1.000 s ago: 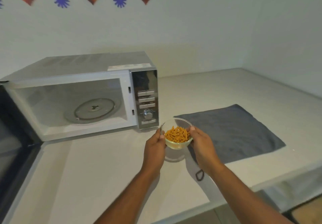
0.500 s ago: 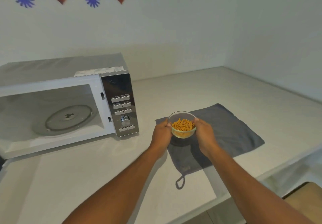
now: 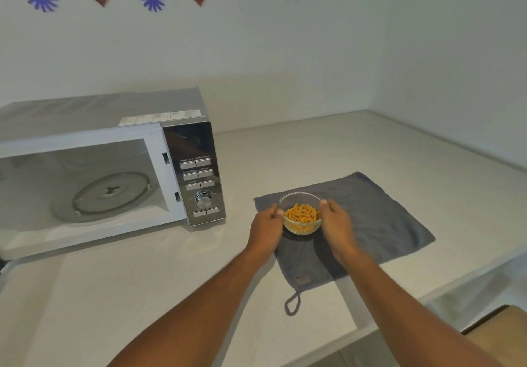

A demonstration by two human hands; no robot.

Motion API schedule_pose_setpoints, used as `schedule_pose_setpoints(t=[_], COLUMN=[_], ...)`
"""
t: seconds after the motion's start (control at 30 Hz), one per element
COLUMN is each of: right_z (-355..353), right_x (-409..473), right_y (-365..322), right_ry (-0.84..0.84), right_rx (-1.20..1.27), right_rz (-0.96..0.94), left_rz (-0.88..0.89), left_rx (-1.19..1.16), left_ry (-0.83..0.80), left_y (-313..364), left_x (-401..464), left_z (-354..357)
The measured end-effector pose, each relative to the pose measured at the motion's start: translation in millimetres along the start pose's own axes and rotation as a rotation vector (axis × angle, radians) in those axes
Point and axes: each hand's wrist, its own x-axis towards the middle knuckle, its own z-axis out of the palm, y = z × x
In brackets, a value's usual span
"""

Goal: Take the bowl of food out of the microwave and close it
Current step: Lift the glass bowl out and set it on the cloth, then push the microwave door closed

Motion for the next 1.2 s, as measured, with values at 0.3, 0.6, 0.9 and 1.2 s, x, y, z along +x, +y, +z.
schedule_pose_setpoints(t=[0.3,0.6,0.9,1.2], right_z=[37.9,134.9,209.6,256.1], right_x=[-89.0,-178.4,-281.2,-359.1], right_y=[-29.5,-37.1,-65.5,-132.7], right_ry=[0.004,-0.354,-0.594,-0.713], right_rx=[0.082,0.053,0.06,0.063], right_rz=[-0.457,-0.459,-0.511,-0.79], left_rz=[0.111,0.106,0.108,0.174], left_rx=[-0.051,-0.075,-0.127,-0.161], left_ry=[0.219,0.398,0.557,0.633], left_y=[-11.7,-43.7,-58.7,-53.3], left_x=[-48.2,-118.8,-201.6,-265.6], left_z=[-52.1,-160.5,-267.6,-320.9])
